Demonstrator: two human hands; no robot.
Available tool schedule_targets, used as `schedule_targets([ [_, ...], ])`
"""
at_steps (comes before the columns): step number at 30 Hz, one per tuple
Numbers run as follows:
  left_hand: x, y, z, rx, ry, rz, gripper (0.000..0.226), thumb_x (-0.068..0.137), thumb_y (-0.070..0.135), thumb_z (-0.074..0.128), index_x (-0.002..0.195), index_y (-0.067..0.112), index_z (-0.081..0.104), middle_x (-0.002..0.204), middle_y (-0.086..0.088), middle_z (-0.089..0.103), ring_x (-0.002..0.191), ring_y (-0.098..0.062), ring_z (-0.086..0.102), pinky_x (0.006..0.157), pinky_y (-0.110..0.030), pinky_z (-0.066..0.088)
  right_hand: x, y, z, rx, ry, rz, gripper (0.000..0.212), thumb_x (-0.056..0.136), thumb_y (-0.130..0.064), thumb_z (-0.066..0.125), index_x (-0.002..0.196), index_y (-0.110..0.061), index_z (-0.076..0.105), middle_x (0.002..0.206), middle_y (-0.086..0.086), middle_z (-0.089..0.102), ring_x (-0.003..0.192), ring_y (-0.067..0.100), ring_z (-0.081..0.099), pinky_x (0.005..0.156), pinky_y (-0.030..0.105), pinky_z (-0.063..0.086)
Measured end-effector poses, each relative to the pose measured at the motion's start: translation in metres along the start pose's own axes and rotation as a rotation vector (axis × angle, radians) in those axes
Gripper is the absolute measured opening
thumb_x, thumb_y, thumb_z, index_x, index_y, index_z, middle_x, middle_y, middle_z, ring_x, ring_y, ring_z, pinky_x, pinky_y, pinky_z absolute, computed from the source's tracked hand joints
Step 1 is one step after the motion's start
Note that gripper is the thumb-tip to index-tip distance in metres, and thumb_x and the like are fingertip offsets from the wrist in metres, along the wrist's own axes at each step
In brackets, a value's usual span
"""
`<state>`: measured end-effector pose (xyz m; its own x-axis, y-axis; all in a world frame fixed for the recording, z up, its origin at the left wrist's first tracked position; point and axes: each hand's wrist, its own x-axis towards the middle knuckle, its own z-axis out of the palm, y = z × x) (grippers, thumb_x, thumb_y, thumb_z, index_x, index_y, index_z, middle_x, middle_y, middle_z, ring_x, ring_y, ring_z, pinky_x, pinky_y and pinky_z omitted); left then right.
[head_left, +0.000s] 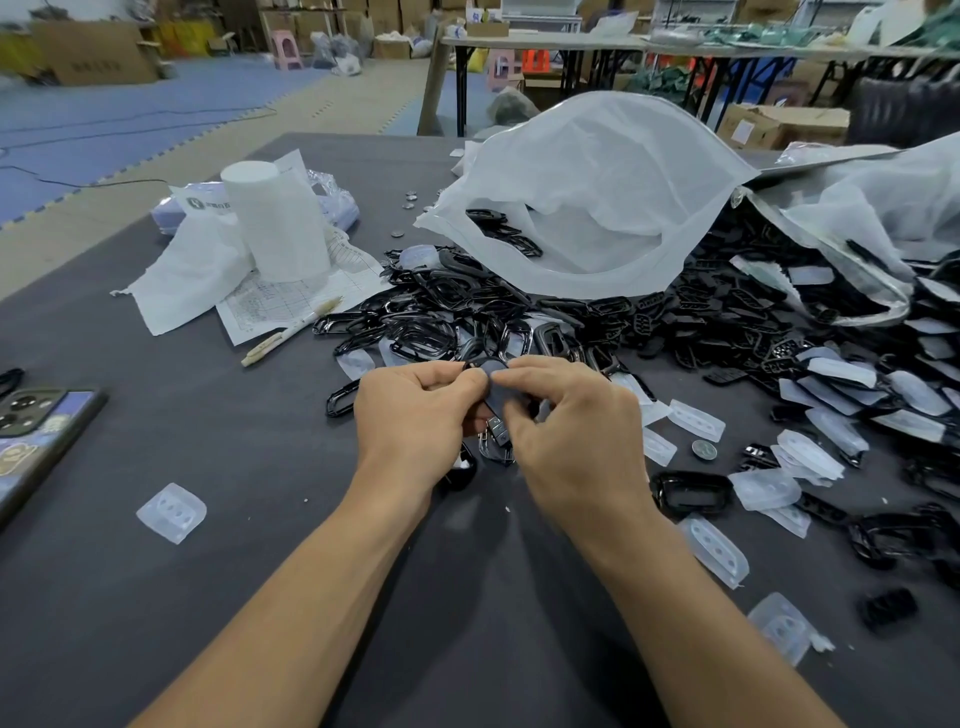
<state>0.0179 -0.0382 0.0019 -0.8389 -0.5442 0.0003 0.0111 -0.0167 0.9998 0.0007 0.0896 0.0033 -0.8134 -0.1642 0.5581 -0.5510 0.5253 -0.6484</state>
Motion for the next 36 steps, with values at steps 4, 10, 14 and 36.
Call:
schedule_targets([
  [4,0.001,0.001,-0.002,0.001,0.003,-0.005,0.030,0.086,0.004,0.075,0.065,0.025,0.082,0.066,-0.008,0.076,0.057,-0.015,0.070,0.061,-0.028,0.063,0.000,0.002,0.000,0.067,-0.029,0.052,0.013,0.084,-0.014,0.082,0.087,-0.026,0.085,0.111,-0.010,0.078,0.079,0.005,0.065,0.085,0.039,0.059],
  [10,0.000,0.000,0.000,-0.001,-0.006,0.015,0.029,0.087,0.003,0.073,0.068,0.023,0.083,0.066,-0.007,0.076,0.054,-0.012,0.069,0.057,-0.023,0.058,0.002,0.005,0.000,0.040,-0.084,0.025,0.036,0.087,-0.006,0.076,0.117,-0.024,0.080,0.132,-0.006,0.070,0.119,0.015,0.060,0.098,0.040,0.055],
  [14,0.002,-0.002,-0.002,0.017,-0.006,0.035,0.030,0.084,0.004,0.074,0.067,0.027,0.083,0.065,-0.005,0.076,0.054,-0.011,0.067,0.058,-0.026,0.060,0.002,0.004,0.000,-0.003,-0.119,0.027,0.039,0.087,-0.002,0.073,0.120,-0.023,0.079,0.133,-0.007,0.070,0.124,0.013,0.058,0.107,0.025,0.046],
  [36,-0.007,0.001,0.003,0.059,-0.089,0.115,0.021,0.074,0.024,0.077,0.068,0.044,0.080,0.067,0.001,0.077,0.057,-0.011,0.069,0.072,-0.054,0.063,0.012,0.011,-0.002,0.263,-0.087,0.365,0.008,0.090,-0.023,0.078,0.083,-0.026,0.080,0.068,-0.016,0.074,0.064,0.002,0.068,0.062,0.015,0.050],
])
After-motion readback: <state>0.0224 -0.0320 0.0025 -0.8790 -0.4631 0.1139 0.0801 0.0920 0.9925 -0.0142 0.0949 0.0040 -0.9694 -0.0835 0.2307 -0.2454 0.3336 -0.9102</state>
